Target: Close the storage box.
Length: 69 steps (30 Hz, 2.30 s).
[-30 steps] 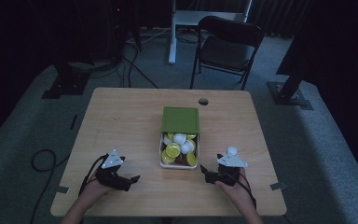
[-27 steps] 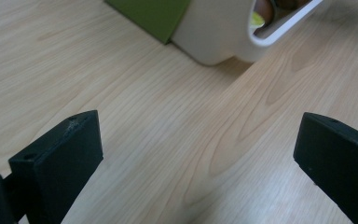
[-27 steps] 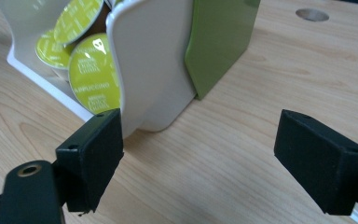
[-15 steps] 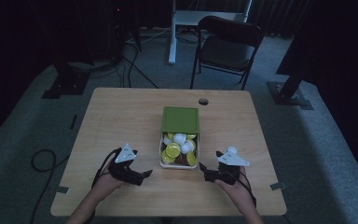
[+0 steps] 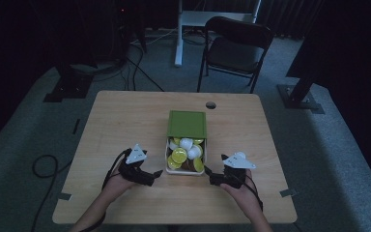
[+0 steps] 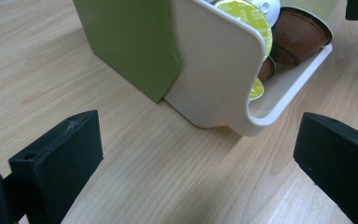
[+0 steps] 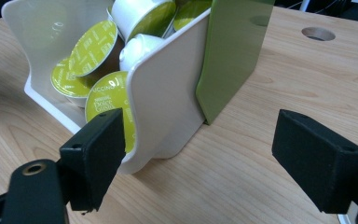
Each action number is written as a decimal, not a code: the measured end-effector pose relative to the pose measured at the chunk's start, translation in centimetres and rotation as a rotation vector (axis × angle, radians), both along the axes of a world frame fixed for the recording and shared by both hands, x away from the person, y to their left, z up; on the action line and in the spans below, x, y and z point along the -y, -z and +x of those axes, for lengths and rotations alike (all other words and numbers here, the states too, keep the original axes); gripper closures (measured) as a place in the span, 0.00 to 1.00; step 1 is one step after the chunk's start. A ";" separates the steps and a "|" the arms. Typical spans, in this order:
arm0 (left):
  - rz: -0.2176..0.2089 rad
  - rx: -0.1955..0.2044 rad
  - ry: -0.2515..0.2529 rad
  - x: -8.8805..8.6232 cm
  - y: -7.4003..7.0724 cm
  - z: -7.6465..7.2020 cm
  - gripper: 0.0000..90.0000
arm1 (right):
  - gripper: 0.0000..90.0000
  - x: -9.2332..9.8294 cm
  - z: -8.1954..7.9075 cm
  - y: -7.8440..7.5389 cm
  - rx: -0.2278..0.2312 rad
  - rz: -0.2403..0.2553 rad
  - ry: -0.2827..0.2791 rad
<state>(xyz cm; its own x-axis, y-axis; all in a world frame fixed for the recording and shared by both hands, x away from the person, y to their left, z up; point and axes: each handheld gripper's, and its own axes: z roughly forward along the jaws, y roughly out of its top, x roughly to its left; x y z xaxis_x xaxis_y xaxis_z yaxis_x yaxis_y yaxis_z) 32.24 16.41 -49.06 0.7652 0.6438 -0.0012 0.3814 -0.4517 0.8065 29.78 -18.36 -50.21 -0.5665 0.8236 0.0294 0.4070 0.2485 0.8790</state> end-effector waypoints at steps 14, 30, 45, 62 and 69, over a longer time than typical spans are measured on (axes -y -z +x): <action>0.008 0.005 -0.013 1.0 0.3 1.3 0.01 | 0.19 -0.1 0.8 0.1 -0.007 -0.014 0.000; 0.012 0.008 -0.028 1.3 0.3 2.1 0.01 | 0.19 -0.3 1.2 0.2 -0.016 -0.010 -0.004; 0.015 0.013 -0.038 1.5 0.0 2.9 0.01 | 0.19 -0.2 2.1 -0.2 -0.011 -0.017 0.000; 0.040 0.024 -0.050 2.3 -0.6 4.0 0.01 | 0.19 -0.5 3.7 0.0 -0.035 -0.023 -0.002; 0.034 0.023 -0.061 2.3 -0.8 4.9 0.01 | 0.19 -0.4 4.6 0.0 -0.042 -0.015 -0.006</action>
